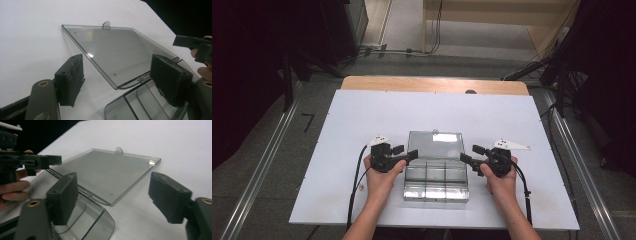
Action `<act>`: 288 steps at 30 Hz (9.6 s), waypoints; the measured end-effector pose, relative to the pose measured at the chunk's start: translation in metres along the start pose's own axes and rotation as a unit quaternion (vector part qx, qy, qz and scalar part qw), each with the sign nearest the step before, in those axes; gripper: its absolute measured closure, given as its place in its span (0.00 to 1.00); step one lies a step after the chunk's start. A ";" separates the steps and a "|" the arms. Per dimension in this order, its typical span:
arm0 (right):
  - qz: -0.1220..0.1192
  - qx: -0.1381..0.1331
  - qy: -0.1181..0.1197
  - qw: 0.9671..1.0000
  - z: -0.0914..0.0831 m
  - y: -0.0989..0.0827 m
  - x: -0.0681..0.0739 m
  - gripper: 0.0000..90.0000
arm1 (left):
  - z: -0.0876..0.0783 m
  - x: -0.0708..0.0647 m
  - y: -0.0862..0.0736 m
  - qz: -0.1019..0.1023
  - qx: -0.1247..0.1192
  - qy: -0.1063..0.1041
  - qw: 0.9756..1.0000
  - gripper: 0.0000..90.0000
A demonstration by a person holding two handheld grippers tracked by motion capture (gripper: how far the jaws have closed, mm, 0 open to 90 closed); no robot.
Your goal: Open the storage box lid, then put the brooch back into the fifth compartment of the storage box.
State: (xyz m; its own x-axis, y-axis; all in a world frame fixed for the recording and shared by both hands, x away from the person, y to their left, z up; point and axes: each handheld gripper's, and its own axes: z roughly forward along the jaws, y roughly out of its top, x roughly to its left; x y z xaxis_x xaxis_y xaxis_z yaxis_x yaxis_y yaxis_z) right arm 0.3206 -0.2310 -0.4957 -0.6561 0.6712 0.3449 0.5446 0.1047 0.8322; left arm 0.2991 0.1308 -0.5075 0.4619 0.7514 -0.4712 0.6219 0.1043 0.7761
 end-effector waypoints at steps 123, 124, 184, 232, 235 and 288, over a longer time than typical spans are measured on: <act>-0.074 -0.017 -0.077 0.994 -0.110 -0.048 -0.051 0.01 | -0.140 0.034 -0.061 0.108 0.120 0.130 0.978 0.71; -0.074 -0.017 -0.077 0.994 -0.109 -0.048 -0.051 0.01 | -0.140 0.034 -0.061 0.108 0.120 0.131 0.978 0.72; -0.082 -0.020 -0.087 0.993 -0.109 -0.048 -0.050 0.01 | -0.150 0.016 -0.047 0.145 0.061 0.135 0.978 1.00; -0.084 -0.019 -0.083 0.993 -0.108 -0.048 -0.050 0.01 | -0.145 -0.025 -0.030 0.160 0.024 0.083 0.983 1.00; -0.084 -0.019 -0.083 0.993 -0.108 -0.048 -0.049 0.01 | -0.144 -0.029 -0.029 0.164 0.024 0.079 0.983 1.00; -0.090 -0.015 -0.083 0.992 -0.107 -0.049 -0.048 0.01 | -0.105 -0.067 -0.023 0.188 0.036 0.017 0.981 1.00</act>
State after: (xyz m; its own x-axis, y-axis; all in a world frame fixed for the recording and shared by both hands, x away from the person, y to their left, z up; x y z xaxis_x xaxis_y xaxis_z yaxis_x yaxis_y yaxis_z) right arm 0.2698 -0.3468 -0.5066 -0.6459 0.7547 0.1149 0.4085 0.2145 0.8872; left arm 0.1876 0.1462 -0.4493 0.6474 0.7488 -0.1418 0.4545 -0.2300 0.8605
